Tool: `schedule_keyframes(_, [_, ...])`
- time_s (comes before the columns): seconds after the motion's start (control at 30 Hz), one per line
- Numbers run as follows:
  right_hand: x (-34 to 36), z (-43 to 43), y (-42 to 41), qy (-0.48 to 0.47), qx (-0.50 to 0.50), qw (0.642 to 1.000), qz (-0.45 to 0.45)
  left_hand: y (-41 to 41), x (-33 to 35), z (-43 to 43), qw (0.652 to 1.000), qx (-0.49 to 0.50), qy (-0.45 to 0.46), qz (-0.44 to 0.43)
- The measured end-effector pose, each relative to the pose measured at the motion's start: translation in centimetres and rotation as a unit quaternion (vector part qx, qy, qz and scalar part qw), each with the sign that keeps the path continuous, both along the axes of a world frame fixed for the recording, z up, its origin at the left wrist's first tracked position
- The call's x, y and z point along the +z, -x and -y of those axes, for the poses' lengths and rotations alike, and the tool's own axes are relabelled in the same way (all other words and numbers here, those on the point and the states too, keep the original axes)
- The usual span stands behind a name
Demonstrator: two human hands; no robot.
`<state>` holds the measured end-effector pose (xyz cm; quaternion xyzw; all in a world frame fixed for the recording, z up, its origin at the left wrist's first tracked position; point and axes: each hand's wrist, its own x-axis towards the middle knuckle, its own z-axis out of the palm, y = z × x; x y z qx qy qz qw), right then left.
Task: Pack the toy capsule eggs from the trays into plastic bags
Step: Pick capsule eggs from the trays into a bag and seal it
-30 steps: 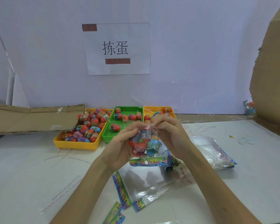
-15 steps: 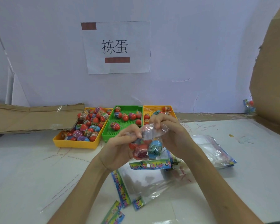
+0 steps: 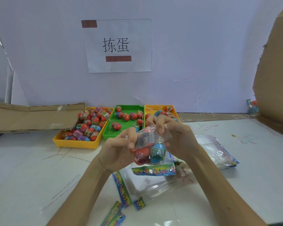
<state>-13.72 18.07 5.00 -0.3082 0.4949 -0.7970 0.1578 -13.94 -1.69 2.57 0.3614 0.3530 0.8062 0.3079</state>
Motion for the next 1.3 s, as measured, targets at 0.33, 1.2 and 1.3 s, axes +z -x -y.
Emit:
schedule_keyframes(0.33, [0.0, 0.1, 0.1, 0.034, 0.009, 0.999, 0.016, -0.3, 0.1, 0.0, 0.995, 0.095, 0.033, 0.008])
schedule_keyframes(1.2, [-1.6, 1.6, 1.8, -0.051, -0.176, 0.981, 0.063, 0.5, 0.7, 0.7, 0.95, 0.293, -0.055, 0.095])
schedule_keyframes(1.3, [-1.7, 1.7, 1.8, -0.04, -0.172, 0.979, 0.099, 0.4, 0.7, 0.5, 0.956, 0.27, -0.077, 0.086])
